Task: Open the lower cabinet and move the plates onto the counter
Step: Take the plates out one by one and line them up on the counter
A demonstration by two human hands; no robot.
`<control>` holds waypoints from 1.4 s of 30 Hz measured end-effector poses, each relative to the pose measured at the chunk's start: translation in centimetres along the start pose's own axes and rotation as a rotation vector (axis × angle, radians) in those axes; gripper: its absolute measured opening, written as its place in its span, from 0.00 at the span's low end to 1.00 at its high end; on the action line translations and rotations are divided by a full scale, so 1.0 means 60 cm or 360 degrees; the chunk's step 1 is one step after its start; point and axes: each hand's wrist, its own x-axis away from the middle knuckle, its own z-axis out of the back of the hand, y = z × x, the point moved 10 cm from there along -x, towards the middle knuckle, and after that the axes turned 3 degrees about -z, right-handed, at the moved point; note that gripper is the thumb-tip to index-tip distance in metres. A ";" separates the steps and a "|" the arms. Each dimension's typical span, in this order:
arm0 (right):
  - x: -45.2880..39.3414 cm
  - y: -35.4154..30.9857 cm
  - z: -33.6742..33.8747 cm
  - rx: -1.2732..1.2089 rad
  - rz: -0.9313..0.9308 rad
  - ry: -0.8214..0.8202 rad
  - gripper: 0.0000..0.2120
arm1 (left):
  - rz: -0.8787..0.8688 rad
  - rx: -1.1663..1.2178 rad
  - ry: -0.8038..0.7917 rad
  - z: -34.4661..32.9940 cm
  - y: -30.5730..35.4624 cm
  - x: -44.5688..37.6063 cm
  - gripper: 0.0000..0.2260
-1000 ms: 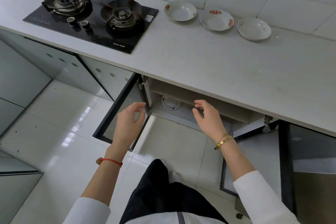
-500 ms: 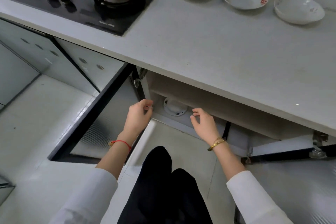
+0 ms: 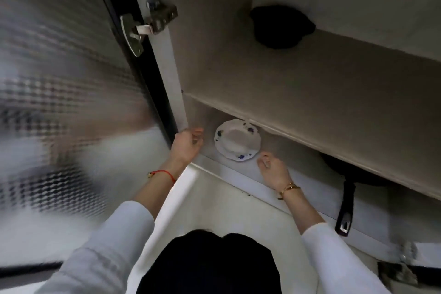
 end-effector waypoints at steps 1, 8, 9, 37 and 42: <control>-0.021 0.020 -0.014 -0.0015 -0.0013 0.0019 0.11 | -0.0006 -0.0013 0.0004 -0.017 -0.018 -0.013 0.15; -0.165 0.116 -0.068 -0.0013 -0.0195 0.0127 0.13 | 0.0014 0.0046 -0.0069 -0.126 -0.116 -0.093 0.17; -0.182 0.127 -0.073 0.0018 -0.0219 0.0140 0.13 | 0.0054 0.0065 -0.0082 -0.140 -0.131 -0.102 0.17; -0.186 0.180 -0.157 -0.0533 -0.0447 0.0234 0.16 | 0.0269 0.0225 -0.0121 -0.220 -0.180 -0.098 0.15; -0.102 0.136 -0.144 -0.0845 -0.0398 0.0213 0.18 | 0.0156 0.0142 -0.0059 -0.140 -0.140 -0.014 0.13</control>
